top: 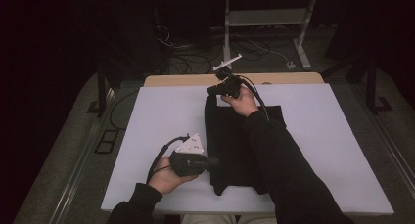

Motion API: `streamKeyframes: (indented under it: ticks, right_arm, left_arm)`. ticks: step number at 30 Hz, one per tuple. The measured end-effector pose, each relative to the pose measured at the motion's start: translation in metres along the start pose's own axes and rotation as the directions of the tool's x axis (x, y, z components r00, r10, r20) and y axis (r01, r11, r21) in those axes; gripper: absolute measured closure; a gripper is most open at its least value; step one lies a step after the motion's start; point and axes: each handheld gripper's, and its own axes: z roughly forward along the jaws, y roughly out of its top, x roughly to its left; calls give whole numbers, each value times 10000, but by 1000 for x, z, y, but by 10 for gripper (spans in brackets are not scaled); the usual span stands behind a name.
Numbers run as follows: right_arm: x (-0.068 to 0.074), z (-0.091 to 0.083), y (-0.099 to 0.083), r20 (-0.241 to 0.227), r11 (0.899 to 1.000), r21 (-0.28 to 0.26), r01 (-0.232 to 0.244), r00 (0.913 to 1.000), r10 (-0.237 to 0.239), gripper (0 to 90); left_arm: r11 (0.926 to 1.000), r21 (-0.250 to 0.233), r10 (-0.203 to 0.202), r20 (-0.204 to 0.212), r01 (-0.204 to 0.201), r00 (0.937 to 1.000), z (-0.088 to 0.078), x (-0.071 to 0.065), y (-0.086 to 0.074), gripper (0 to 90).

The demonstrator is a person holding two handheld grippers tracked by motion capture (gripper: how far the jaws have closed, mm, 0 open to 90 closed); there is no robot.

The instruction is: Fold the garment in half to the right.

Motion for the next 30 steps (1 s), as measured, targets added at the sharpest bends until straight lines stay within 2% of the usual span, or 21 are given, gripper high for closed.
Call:
streamKeyframes:
  ticks: [12, 22, 25, 30]
  right_arm:
    - [-11, -18, -6, 181, 9998, -177, -91, 9998, 94, 849]
    - [-24, -32, -15, 342, 9983, -422, -395, 9986, 409, 850]
    - [-27, -37, -18, 407, 9979, -482, -430, 9982, 450, 849]
    - [-31, -45, -20, 475, 9969, -579, -535, 9973, 563, 849]
  left_arm:
    - [9996, -52, 275, 237, -274, 9993, 13, -4, 21, 847]
    - [9984, -92, 566, 425, -562, 9975, 24, -6, 34, 847]
    - [9987, -161, 494, 475, -487, 9976, 28, -7, 38, 847]
    - [9973, -132, 728, 563, -721, 9958, 36, -10, 47, 847]
